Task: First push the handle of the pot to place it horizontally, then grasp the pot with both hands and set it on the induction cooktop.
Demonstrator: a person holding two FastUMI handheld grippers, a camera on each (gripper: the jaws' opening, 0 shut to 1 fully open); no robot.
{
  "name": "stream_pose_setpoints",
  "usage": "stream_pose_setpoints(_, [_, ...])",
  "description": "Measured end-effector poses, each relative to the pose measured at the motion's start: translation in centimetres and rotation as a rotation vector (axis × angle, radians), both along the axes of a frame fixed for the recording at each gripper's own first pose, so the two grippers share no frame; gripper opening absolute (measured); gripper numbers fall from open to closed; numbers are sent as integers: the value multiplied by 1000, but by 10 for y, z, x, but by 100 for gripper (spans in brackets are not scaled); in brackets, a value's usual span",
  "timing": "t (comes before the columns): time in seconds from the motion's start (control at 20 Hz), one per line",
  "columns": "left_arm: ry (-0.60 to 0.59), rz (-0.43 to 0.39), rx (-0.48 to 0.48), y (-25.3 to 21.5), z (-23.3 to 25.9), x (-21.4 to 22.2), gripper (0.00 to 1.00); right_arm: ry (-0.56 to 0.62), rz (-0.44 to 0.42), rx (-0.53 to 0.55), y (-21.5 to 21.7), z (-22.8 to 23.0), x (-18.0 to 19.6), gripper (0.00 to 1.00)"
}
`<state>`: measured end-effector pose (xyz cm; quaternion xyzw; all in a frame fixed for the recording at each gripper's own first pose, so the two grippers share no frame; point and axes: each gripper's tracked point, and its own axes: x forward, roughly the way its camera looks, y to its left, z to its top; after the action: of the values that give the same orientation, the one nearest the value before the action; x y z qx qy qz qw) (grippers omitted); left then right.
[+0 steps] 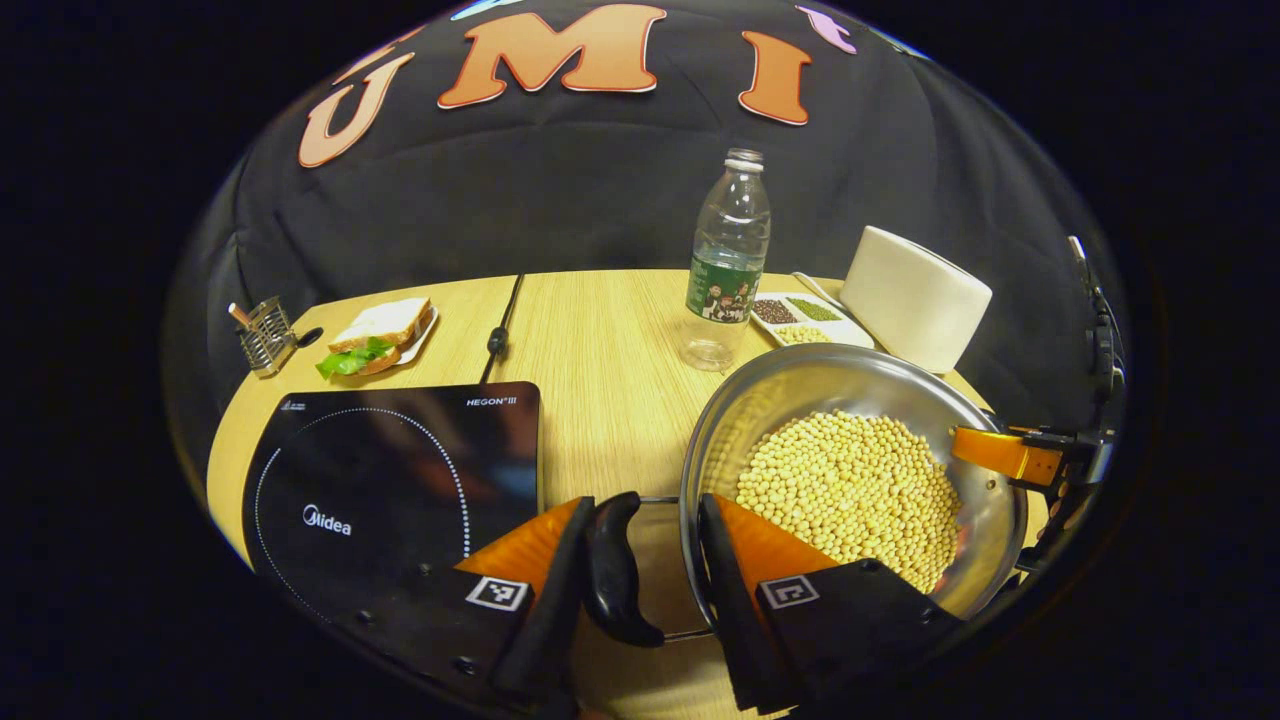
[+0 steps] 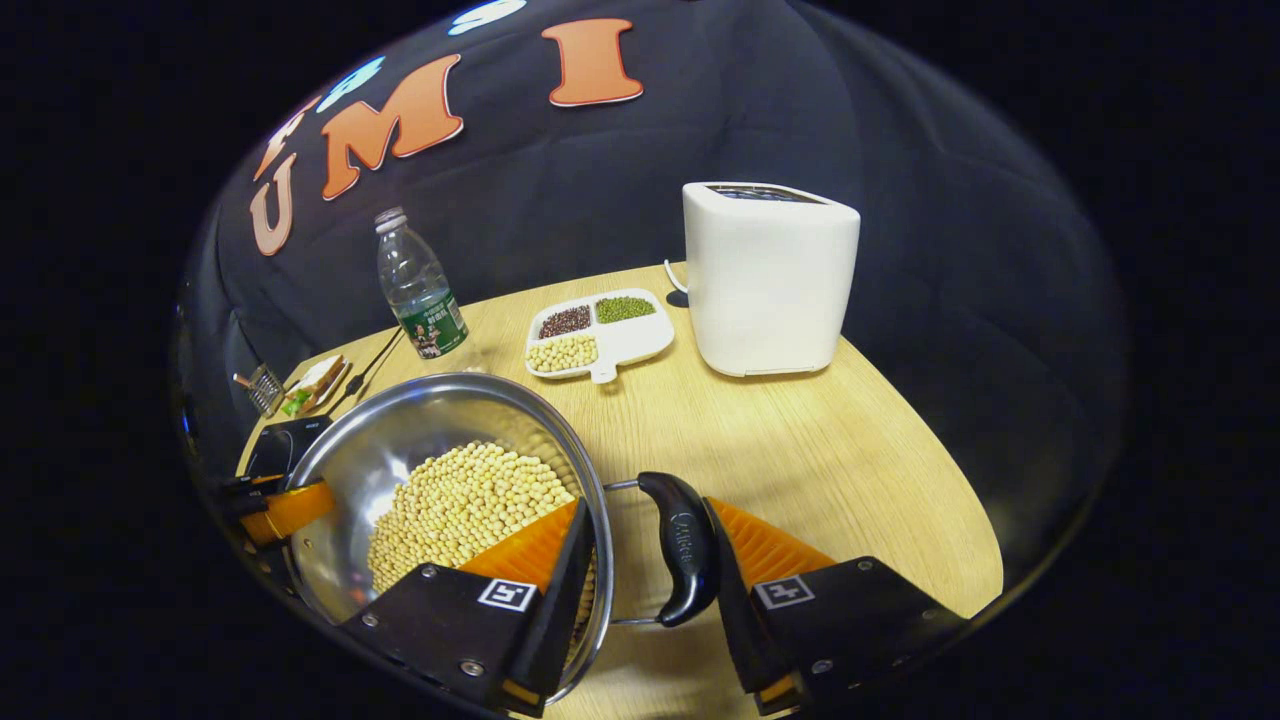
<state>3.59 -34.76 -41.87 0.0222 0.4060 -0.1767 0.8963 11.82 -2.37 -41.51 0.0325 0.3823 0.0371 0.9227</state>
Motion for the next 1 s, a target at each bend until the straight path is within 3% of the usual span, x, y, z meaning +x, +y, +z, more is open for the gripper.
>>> stream_pose_setpoints(0.1, [-5, 4, -10, -1, 0, 1, 67, -6, 1, -3, 0, 2, 0, 63])
stream_pose_setpoints(0.2, [-1, 0, 8, 1, 1, -2, 64, 3, -15, 8, 0, 4, -5, 56])
stream_pose_setpoints(0.25, [8, -1, 13, -2, 0, -4, 59, 11, -19, 7, 0, 2, -5, 58])
stream_pose_setpoints(0.35, [17, -4, 6, -1, 4, -9, 61, 26, -30, 17, 1, 5, -12, 53])
stream_pose_setpoints(0.4, [15, -6, 1, 1, 10, -12, 63, 23, -33, 20, 1, 10, -16, 57])
stream_pose_setpoints(0.45, [8, -5, -3, 5, 17, -14, 58, 12, -37, 23, -2, 19, -20, 57])
stream_pose_setpoints(0.65, [-30, -1, -20, 18, 45, -13, 59, -26, -35, 37, 9, 50, -25, 57])
stream_pose_setpoints(0.7, [-36, 2, -25, 23, 52, -12, 58, -39, -31, 36, 14, 57, -25, 52])
stream_pose_setpoints(0.75, [-43, 4, -29, 29, 60, -12, 58, -49, -26, 36, 18, 65, -27, 57])
stream_pose_setpoints(0.8, [-53, 8, -32, 34, 67, -12, 58, -59, -20, 37, 24, 73, -28, 52])
stream_pose_setpoints(0.9, [-71, 14, -32, 48, 80, -10, 58, -72, -10, 44, 36, 87, -31, 57])
stream_pose_setpoints(0.95, [-80, 17, -32, 56, 86, -8, 64, -77, -5, 48, 42, 93, -32, 52])
stream_pose_setpoints(1.0, [-84, 23, -32, 64, 91, -7, 60, -79, 2, 52, 50, 97, -33, 57])
